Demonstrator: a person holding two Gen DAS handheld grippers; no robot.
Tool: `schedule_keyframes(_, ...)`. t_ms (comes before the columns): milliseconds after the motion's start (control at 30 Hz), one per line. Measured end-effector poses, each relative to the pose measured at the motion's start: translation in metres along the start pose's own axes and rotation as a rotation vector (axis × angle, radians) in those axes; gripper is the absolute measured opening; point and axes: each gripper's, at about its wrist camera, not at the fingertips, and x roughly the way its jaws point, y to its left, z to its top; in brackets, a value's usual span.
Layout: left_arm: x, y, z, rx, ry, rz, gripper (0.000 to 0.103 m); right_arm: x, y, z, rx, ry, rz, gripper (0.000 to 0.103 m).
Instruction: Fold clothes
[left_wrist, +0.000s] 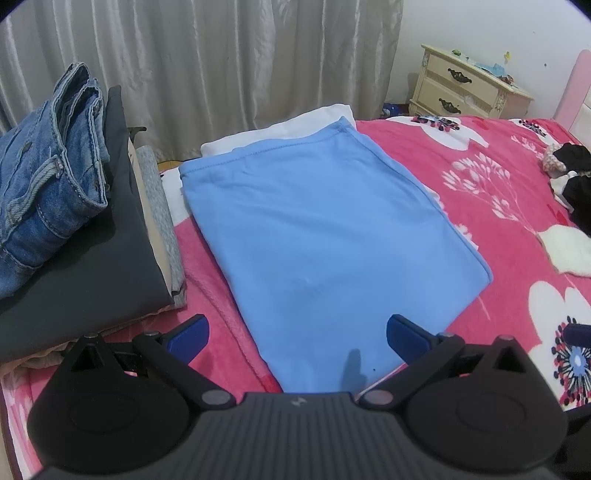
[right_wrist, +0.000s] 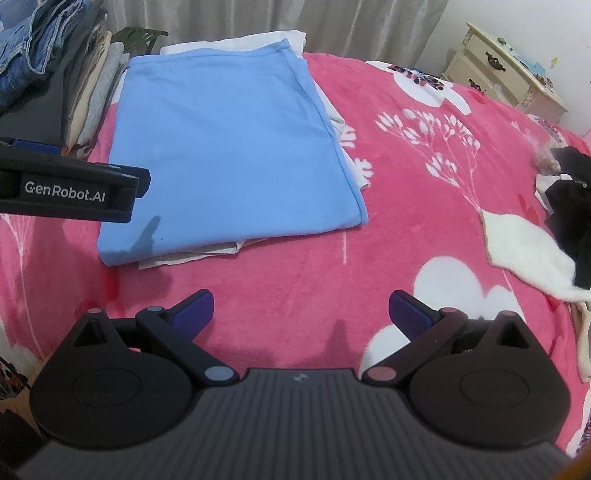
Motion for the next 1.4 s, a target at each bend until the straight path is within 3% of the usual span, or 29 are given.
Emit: schedule_keyframes(1400, 0.0022, 0.0003, -0.005, -0.017, 0.024, 0.007, 0.103, 0.005, 0.0033, -0.0006, -0.012, 0.013, -0.005, 0.101)
